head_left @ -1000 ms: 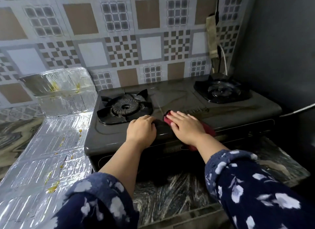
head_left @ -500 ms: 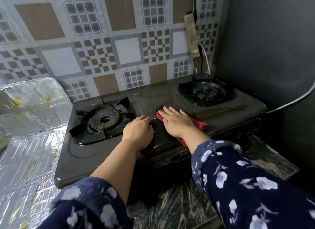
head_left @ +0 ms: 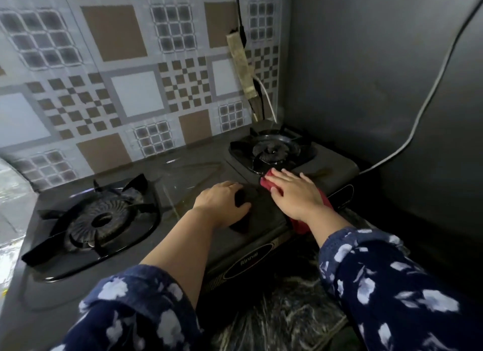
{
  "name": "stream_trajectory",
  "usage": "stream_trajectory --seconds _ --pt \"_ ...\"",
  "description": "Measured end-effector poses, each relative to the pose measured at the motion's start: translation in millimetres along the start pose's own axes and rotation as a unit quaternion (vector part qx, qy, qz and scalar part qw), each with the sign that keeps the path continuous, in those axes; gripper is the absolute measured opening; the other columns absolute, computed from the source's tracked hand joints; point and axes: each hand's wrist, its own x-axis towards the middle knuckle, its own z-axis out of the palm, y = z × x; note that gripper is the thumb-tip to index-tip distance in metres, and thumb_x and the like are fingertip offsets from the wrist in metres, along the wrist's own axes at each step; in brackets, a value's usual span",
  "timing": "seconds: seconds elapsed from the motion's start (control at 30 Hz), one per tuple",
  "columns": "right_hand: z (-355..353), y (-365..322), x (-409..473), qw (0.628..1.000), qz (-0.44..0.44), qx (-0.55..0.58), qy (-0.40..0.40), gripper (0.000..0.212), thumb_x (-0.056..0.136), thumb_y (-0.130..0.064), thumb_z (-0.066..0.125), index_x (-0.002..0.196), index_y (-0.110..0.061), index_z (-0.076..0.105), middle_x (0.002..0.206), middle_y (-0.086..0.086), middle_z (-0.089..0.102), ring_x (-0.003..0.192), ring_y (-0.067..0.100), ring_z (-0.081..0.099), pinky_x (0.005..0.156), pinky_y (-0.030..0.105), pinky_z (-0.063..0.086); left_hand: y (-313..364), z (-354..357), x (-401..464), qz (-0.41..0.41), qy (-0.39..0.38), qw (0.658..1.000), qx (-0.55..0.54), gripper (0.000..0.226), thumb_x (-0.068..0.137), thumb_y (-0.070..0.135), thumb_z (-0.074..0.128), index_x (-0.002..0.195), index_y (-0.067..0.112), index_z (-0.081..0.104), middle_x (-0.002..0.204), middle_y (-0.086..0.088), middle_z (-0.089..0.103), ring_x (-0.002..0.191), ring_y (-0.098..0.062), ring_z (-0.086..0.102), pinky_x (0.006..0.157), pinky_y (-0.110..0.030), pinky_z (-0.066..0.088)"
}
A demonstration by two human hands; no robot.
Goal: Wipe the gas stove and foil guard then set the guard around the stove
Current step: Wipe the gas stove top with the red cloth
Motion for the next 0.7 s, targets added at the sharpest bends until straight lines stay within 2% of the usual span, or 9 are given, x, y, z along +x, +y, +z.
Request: stream_trajectory --seconds 0.2,0.3,0.53,0.6,0.7 --pt "3 24 4 0.996 0.073 0.001 0.055 0.049 0.096 -0.033 0.032 0.145 -0.032 0.035 0.157 -0.013 0.024 0.147 0.009 0.015 0.120 0.041 0.009 -1 6 9 0.010 0.014 1.000 0.002 0.065 0.085 0.057 0.050 0.142 0.029 0.037 0.149 0.007 0.036 0.133 -0.017 0.040 0.104 -0.034 0.039" --pt "-4 44 12 0.992 0.112 0.004 0.052 0.048 0.096 -0.031 0.032 0.144 -0.032 0.037 0.157 -0.011 0.025 0.148 0.012 0.013 0.120 0.046 0.006 -3 10 10 0.011 0.033 0.999 -0.006 0.065 0.083 0.060 0.050 0.140 0.030 0.039 0.148 0.009 0.038 0.131 -0.016 0.042 0.102 -0.032 0.040" --pt "-4 52 16 0.987 0.130 0.032 0.092 0.044 0.094 -0.027 0.034 0.134 -0.037 0.050 0.153 -0.014 0.034 0.147 0.010 0.016 0.120 0.046 0.002 -3 15 12 0.007 0.066 0.998 -0.011 0.064 0.081 0.061 0.051 0.137 0.031 0.043 0.143 0.011 0.043 0.128 -0.014 0.046 0.101 -0.029 0.040" --pt "-2 51 15 0.983 0.147 0.027 0.105 0.044 0.094 -0.027 0.034 0.135 -0.034 0.050 0.153 -0.012 0.035 0.147 0.012 0.015 0.120 0.048 0.002 -2 15 11 0.005 0.068 0.998 -0.010 0.063 0.081 0.061 0.051 0.136 0.031 0.044 0.142 0.012 0.044 0.128 -0.014 0.046 0.100 -0.029 0.040" --pt "-2 52 18 0.980 0.176 0.008 0.094 0.048 0.095 -0.027 0.030 0.142 -0.028 0.041 0.157 -0.008 0.028 0.148 0.015 0.010 0.119 0.051 0.003 -2 14 10 0.005 0.076 0.997 -0.013 0.063 0.081 0.060 0.052 0.136 0.031 0.044 0.140 0.012 0.045 0.127 -0.014 0.047 0.098 -0.029 0.041"
